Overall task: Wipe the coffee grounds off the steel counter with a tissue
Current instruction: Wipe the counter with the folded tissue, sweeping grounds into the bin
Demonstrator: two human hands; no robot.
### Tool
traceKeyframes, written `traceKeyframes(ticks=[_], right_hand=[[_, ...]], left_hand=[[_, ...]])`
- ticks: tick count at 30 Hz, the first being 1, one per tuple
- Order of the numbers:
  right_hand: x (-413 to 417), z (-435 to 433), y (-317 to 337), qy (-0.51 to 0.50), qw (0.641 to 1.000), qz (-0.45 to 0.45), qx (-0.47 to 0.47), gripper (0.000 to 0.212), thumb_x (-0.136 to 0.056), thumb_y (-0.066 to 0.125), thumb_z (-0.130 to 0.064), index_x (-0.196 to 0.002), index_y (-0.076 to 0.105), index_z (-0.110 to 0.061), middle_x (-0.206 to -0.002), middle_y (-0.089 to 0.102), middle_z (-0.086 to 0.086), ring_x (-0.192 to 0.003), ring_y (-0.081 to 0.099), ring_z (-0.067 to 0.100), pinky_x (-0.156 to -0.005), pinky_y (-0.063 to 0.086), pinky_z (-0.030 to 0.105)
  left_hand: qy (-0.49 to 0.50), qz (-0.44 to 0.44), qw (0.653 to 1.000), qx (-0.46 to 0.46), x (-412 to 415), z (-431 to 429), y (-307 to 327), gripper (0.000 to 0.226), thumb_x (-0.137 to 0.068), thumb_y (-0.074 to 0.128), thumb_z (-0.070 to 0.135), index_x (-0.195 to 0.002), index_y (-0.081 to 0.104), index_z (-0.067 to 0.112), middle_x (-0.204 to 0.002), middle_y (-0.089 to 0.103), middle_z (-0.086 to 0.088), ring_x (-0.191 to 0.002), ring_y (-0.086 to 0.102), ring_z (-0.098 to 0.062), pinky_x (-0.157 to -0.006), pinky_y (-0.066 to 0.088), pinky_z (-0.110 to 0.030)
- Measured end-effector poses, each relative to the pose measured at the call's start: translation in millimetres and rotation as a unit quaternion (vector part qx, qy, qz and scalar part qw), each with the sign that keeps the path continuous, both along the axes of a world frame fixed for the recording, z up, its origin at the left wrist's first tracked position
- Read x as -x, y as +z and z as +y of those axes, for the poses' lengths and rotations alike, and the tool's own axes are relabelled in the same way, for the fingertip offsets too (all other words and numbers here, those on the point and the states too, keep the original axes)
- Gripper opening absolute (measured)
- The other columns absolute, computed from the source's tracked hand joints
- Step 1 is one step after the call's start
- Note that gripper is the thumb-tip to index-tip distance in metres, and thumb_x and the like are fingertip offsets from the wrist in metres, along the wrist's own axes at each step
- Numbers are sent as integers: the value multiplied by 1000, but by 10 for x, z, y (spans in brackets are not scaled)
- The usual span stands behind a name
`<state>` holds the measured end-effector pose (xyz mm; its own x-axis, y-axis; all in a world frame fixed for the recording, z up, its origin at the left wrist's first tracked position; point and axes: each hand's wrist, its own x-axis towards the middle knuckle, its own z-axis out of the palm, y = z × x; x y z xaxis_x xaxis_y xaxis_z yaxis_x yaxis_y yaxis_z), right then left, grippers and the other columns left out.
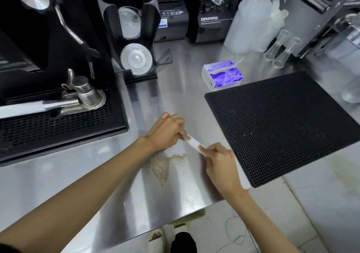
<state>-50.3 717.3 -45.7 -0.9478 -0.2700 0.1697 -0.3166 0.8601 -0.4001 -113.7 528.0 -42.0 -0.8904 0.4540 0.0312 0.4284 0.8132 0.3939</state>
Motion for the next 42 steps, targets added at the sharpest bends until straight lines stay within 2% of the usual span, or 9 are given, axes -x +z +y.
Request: traceKeyframes(ticks=[6,8,11,19,28,34,38,40,42], right_hand=[[-284,-341,-22,25,996,-79,27,35,-79,58,6,-106,70,-14,-89,68,9,-66,66,22,-75,57,38],[-239,-320,32,14,990,-123,63,35,-84,52,3,-111,68,-14,-100,66,7,-72,65,18,-82,51,19],[-153,-106,132,-33,986,-136,90,34,-86,52,0,-109,69,-18,-97,63,2,-60,50,0,-65,41,2],[-464,464,56,-213,967,-105,87,31,-86,53,1,-106,70,-15,-95,65,11,-68,53,13,-68,42,17],[-824,-128,-50,-202,972,-90,80,31,-83,58,1,-112,66,-7,-87,65,19,-60,63,36,-63,57,44],[-796,-675,-65,-132,984,-109,47,33,-70,69,8,-99,72,-8,-70,65,14,-47,60,32,-49,56,37],[-624,-812,14,-109,977,-147,111,32,-88,50,0,-114,65,-11,-100,67,16,-83,66,31,-83,52,31],[-458,-754,111,-119,966,-178,145,32,-90,47,-2,-114,66,-13,-110,67,11,-94,64,24,-81,41,13],[-240,-698,216,-107,970,-158,152,33,-87,48,0,-108,69,-14,-107,69,10,-89,64,23,-76,42,15]], left_hand=[[-19,-13,999,23,-250,-384,10,32,-81,59,9,-94,72,35,-79,65,7,-82,53,-11,-74,21,-20],[-8,-5,1000,14,-283,-416,9,32,-81,59,9,-95,72,35,-79,66,6,-82,53,-13,-71,18,-19],[-5,7,1000,-18,-266,-250,57,29,-82,60,11,-97,71,33,-80,66,3,-85,53,-16,-71,16,-19],[-144,57,988,1,-133,629,36,29,-78,58,10,-92,74,30,-78,67,4,-86,56,-19,-67,12,-21],[-167,47,985,2,-180,399,-13,27,-76,62,11,-83,75,32,-72,65,9,-81,49,-10,-68,15,-19],[-108,24,993,40,-313,-213,51,25,-72,64,13,-83,75,32,-72,66,9,-80,49,-11,-69,17,-19],[-61,36,994,82,-382,-506,143,29,-68,64,8,-82,75,31,-70,67,6,-78,55,-19,-65,13,-21],[-16,48,996,71,-414,-608,167,30,-70,61,9,-84,75,30,-71,67,5,-78,56,-22,-69,18,-23],[35,64,996,52,-460,-686,198,28,-74,61,10,-88,75,30,-73,68,2,-78,56,-23,-71,25,-25]])
